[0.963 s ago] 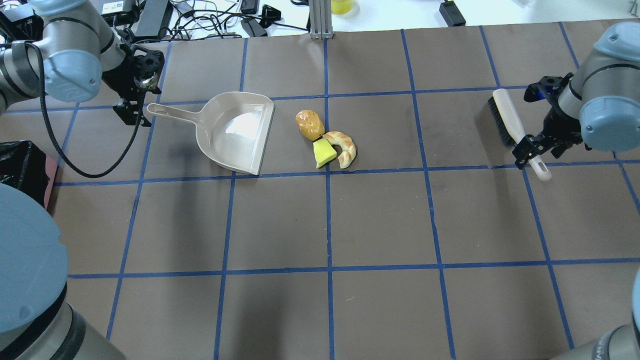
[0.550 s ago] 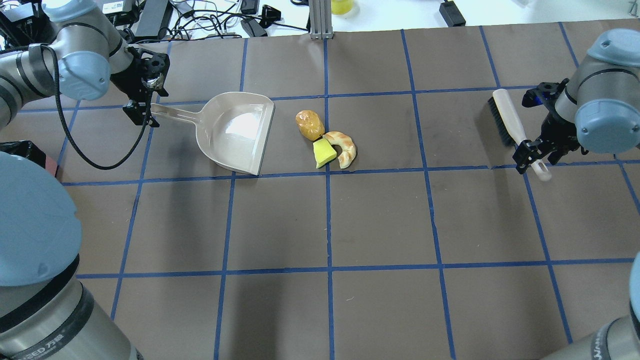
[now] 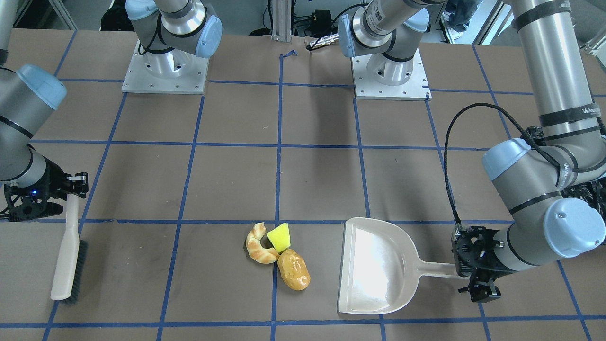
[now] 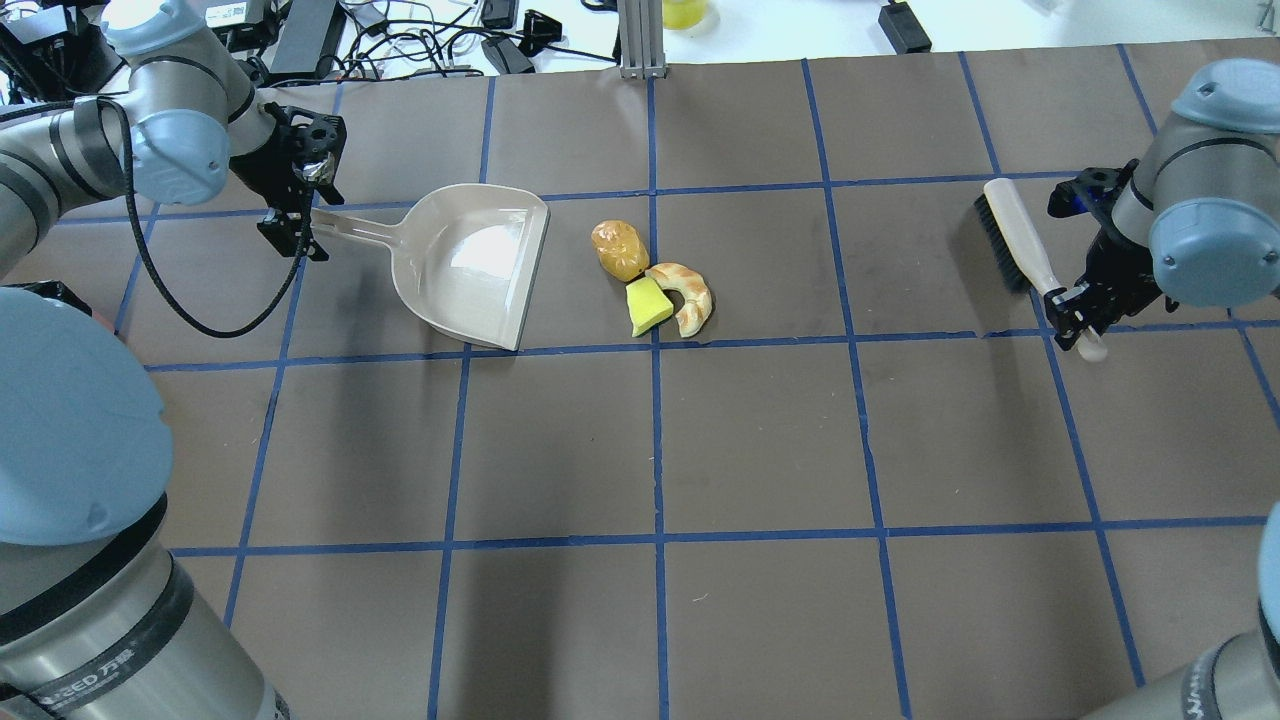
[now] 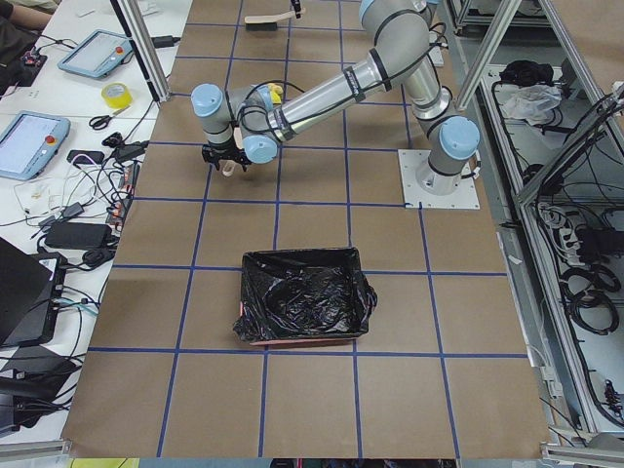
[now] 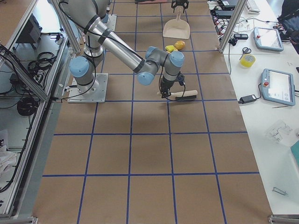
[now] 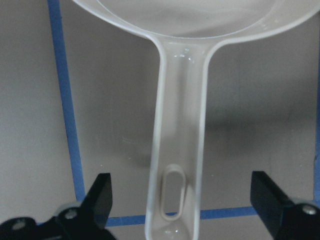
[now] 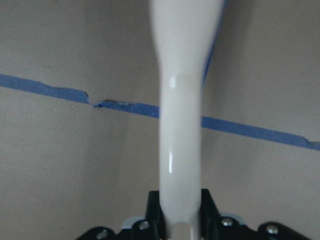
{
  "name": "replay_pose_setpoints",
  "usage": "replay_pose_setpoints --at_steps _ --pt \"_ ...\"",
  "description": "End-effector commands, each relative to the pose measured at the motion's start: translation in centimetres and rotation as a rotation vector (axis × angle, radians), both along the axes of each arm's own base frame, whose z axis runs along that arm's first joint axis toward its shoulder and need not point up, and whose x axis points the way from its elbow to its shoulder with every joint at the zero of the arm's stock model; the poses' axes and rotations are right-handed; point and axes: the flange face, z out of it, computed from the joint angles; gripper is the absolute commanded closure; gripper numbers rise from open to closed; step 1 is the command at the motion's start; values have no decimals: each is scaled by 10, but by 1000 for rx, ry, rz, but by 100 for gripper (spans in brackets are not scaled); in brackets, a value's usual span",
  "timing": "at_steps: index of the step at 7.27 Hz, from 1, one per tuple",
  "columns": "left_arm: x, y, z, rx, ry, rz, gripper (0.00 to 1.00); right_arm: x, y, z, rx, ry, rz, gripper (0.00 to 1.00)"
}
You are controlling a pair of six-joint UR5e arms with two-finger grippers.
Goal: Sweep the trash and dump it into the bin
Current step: 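Grasp the dustpan handle with the left gripper while the right gripper grasps the brush handle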
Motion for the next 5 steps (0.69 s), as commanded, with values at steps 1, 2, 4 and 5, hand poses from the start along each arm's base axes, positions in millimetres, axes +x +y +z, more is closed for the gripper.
replay_pose_setpoints --at_steps 1,2,4,5 --pt "-2 0 1 -1 5 18 41 0 -1 3 -2 3 -17 89" --pt "-2 -1 2 -7 20 21 50 0 0 10 3 2 -22 100" --pt "-5 -2 2 -6 18 37 75 12 3 37 14 7 -100 100" --pt "-9 -2 2 -3 10 40 88 35 8 52 10 16 -101 100"
